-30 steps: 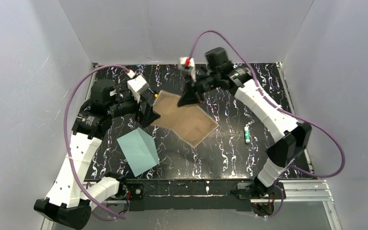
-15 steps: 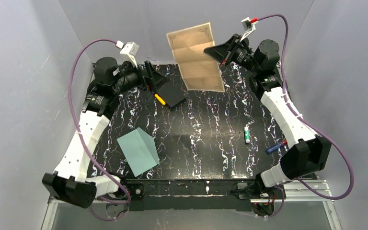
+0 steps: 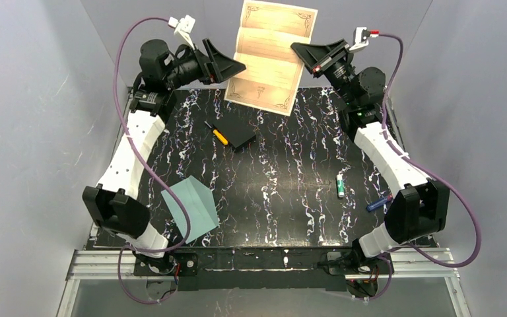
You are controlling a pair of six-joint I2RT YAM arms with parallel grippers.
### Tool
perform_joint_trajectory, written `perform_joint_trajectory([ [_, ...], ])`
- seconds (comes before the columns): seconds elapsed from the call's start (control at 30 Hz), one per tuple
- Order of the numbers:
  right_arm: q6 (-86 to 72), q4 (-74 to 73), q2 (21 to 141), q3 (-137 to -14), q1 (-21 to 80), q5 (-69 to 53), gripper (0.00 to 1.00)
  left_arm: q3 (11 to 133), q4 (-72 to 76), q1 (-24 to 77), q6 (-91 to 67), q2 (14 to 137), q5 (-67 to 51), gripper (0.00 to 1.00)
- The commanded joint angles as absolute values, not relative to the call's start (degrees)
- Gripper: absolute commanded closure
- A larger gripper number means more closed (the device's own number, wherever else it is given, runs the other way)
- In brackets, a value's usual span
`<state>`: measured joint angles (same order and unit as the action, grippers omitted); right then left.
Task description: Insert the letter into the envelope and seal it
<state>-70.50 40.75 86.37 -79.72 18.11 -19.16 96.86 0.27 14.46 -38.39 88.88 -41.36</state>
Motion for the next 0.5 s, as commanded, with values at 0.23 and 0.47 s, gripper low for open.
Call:
perform_joint_trajectory([
  [0.23,-81.37,47.64,87.97,-79.89,17.67,-15.45,0.99,102.65,6.44,13.30,-47.26,97.03,-58.10,0.18],
  [0.47,-80.68,48.06,86.10,-78.46,17.67,-13.75,0.99,97.43,14.82,11.65,-59.87,93.37,-58.63,0.43],
])
